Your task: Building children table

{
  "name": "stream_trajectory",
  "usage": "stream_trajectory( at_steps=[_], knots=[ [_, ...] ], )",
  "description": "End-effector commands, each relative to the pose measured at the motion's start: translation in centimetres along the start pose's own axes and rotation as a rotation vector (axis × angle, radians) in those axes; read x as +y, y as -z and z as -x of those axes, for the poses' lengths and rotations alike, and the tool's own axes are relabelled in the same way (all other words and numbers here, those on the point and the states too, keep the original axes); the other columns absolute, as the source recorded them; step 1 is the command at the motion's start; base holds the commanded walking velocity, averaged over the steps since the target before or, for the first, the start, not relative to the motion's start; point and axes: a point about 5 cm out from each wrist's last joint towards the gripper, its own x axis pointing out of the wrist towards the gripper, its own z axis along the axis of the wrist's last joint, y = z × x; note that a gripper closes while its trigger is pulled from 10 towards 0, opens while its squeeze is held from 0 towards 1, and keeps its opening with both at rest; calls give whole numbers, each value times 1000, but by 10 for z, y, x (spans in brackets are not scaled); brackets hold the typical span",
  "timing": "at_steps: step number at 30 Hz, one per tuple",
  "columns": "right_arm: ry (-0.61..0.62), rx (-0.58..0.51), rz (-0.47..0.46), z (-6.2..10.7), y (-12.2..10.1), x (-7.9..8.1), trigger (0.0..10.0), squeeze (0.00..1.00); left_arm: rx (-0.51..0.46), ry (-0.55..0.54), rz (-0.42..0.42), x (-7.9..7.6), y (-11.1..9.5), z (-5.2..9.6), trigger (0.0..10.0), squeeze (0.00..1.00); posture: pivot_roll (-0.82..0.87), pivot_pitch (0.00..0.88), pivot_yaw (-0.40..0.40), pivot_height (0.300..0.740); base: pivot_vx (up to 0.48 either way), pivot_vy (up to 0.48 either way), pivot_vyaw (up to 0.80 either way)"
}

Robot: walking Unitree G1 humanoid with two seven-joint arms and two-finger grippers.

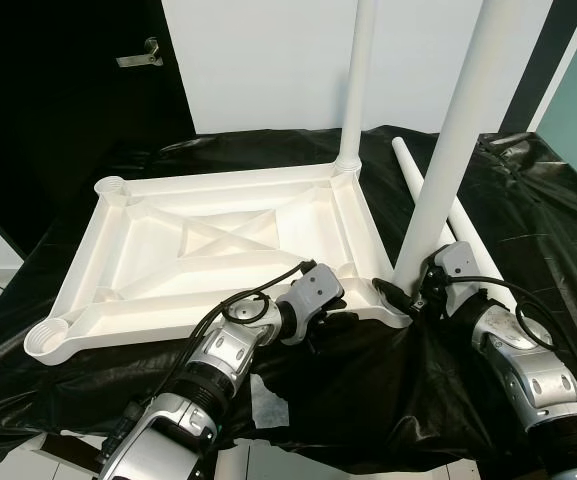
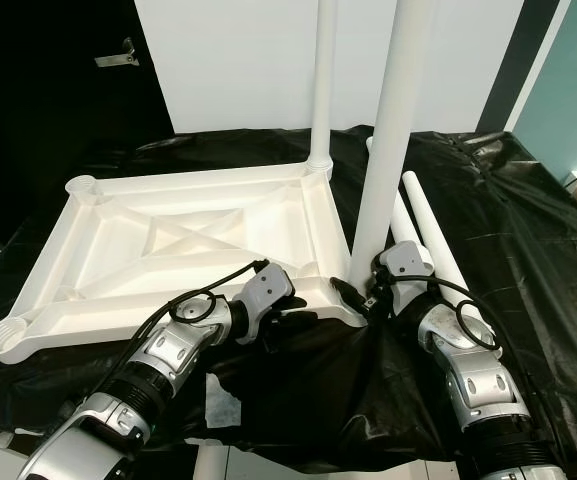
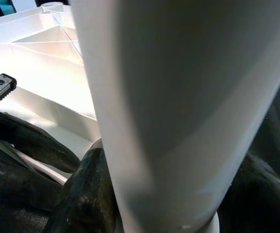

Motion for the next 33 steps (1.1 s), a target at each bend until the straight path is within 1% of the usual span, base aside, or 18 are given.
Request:
stream_trajectory(
  at_steps=[1,5,6,7,9,13,16,22,23,24,26,27,28,29,30,31,32,33],
  knots=[
    [-6,80,-4,-4,14,11,0,0,172,100,138,-25,49,-2,10000,0,-44,7,-4,740,0,0,0],
    [99,86,-79,-8,20,15,0,0,170,101,138,-25,48,-3,10000,0,-44,5,-4,740,0,0,0],
    [238,77,-136,-9,25,17,0,0,171,100,136,-25,48,-3,10000,0,-43,2,-6,740,0,0,0],
    [238,77,-136,-9,25,17,0,0,171,100,136,-25,48,-3,10000,0,-43,2,-6,740,0,0,0],
    [471,61,-217,-7,31,26,0,0,170,95,136,-23,48,-2,10000,0,-37,1,-9,740,0,0,0],
    [597,54,-248,-4,33,34,0,0,170,95,136,-23,48,-2,10000,0,-37,1,-9,740,0,0,0],
    [655,52,-250,-3,34,34,0,0,171,98,134,-23,47,-3,10000,0,-45,0,-5,740,0,0,0],
    [679,57,-252,-6,32,30,0,0,164,96,134,-23,45,-5,10000,0,-58,0,-11,740,0,0,0],
    [663,52,-236,-9,30,31,8314,0,161,99,134,-24,45,-7,10000,0,-63,0,-13,740,0,0,0],
    [649,46,-212,-10,27,31,10000,0,159,102,136,-25,44,-8,10000,0,-70,0,-13,740,0,0,0],
    [640,43,-196,-11,26,31,10000,0,158,104,136,-26,44,-8,10000,0,-70,0,-13,740,0,0,0],
    [623,37,-172,-11,24,30,10000,157,158,106,137,-27,45,-9,10000,0,-74,0,-12,740,0,0,0],
    [623,37,-172,-11,24,30,10000,157,158,106,137,-27,45,-9,10000,0,-74,0,-12,740,0,0,0],
    [561,30,-160,-12,22,30,10000,1000,159,108,139,-28,46,-9,10000,0,-78,0,-11,740,0,0,0],
    [561,30,-160,-12,22,30,10000,1000,159,108,139,-28,46,-9,10000,0,-78,0,-11,740,0,0,0],
    [412,4,-119,-15,17,37,10000,1000,162,110,139,-28,47,-8,10000,0,-85,0,-6,740,0,0,0],
    [412,4,-119,-15,17,37,10000,1000,162,110,139,-28,47,-8,10000,0,-85,0,-6,740,0,0,0],
    [260,-9,-67,-14,13,44,10000,1000,165,113,139,-28,47,-8,10000,0,-88,0,-3,740,0,0,0]
  ],
)
